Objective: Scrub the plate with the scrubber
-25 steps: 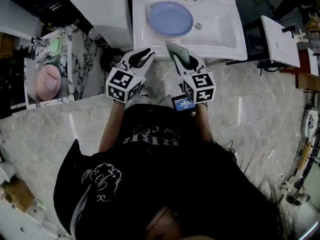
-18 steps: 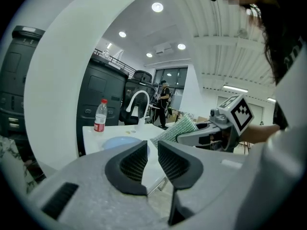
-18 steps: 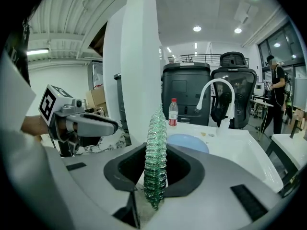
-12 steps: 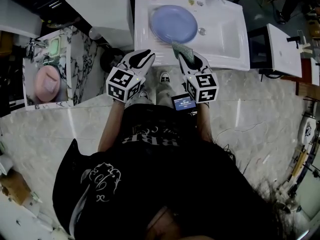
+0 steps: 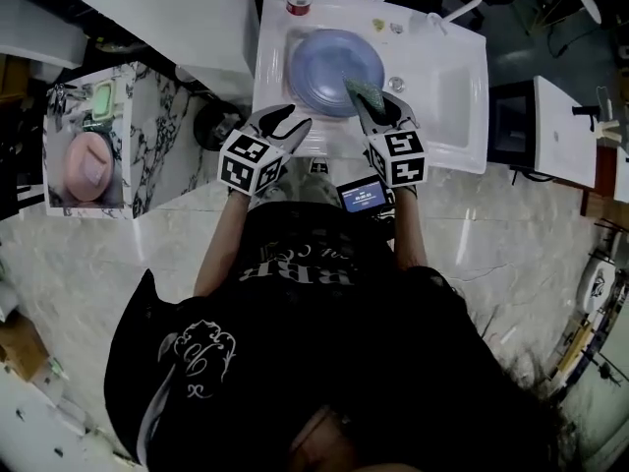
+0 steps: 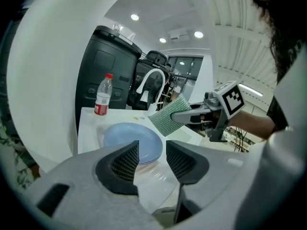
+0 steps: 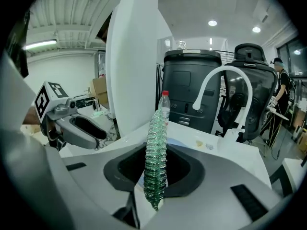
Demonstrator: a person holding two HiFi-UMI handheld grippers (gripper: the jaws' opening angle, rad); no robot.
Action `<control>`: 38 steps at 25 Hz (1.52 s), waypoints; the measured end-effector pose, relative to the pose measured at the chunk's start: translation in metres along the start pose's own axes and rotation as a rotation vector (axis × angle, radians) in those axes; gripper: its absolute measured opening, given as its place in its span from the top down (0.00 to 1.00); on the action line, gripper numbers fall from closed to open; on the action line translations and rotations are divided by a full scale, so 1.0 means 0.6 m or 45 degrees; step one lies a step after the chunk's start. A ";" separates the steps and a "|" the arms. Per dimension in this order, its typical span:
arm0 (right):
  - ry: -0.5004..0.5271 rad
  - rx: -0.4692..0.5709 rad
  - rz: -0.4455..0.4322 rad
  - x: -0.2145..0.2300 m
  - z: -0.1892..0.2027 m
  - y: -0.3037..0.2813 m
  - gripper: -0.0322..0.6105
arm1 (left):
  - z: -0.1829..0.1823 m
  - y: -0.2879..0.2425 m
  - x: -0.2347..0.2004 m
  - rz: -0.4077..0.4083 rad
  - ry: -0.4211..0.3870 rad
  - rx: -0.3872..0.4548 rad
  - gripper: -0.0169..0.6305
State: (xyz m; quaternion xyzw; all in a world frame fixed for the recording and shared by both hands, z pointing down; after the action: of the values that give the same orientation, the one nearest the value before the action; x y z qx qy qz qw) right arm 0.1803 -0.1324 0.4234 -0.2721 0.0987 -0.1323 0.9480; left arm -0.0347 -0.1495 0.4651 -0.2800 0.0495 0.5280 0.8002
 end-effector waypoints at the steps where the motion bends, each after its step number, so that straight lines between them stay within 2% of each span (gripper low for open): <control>1: 0.024 -0.013 -0.013 0.013 -0.001 -0.013 0.81 | 0.002 -0.011 -0.006 -0.009 0.035 -0.011 0.70; 6: 0.118 -0.058 -0.090 0.067 -0.004 -0.083 0.81 | 0.026 -0.061 -0.040 -0.077 0.240 -0.038 0.66; 11: 0.202 -0.113 -0.136 0.099 0.002 -0.160 0.81 | 0.043 -0.104 -0.074 -0.195 0.342 -0.073 0.66; 15: 0.261 -0.160 -0.156 0.105 0.006 -0.218 0.81 | 0.053 -0.132 -0.091 -0.247 0.353 -0.147 0.65; 20: 0.400 -0.209 -0.153 0.100 0.002 -0.273 0.81 | 0.069 -0.144 -0.099 -0.322 0.358 -0.193 0.65; 26: 0.593 -0.280 -0.093 0.094 -0.006 -0.317 0.81 | 0.090 -0.156 -0.102 -0.330 0.353 -0.268 0.66; 34: 0.582 -0.340 -0.105 0.063 0.005 -0.354 0.81 | 0.103 -0.149 -0.106 -0.321 0.400 -0.231 0.66; 38: 0.528 -0.326 -0.150 0.044 -0.001 -0.359 0.81 | 0.109 -0.142 -0.106 -0.325 0.373 -0.277 0.66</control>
State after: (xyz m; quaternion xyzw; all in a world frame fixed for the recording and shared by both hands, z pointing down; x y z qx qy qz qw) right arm 0.1626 -0.3168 0.5366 -0.3624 0.2911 -0.2266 0.8559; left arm -0.0022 -0.1934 0.5778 -0.4424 0.0719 0.3785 0.8099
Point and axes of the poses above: the fingertips, and each gripper's own axes: y backward along the fingers, x to its right, z out of its underside, the point moved 9 cm from there along y, backward along the fingers, and after that the axes turned 5 degrees about z, right-handed, at the moved point
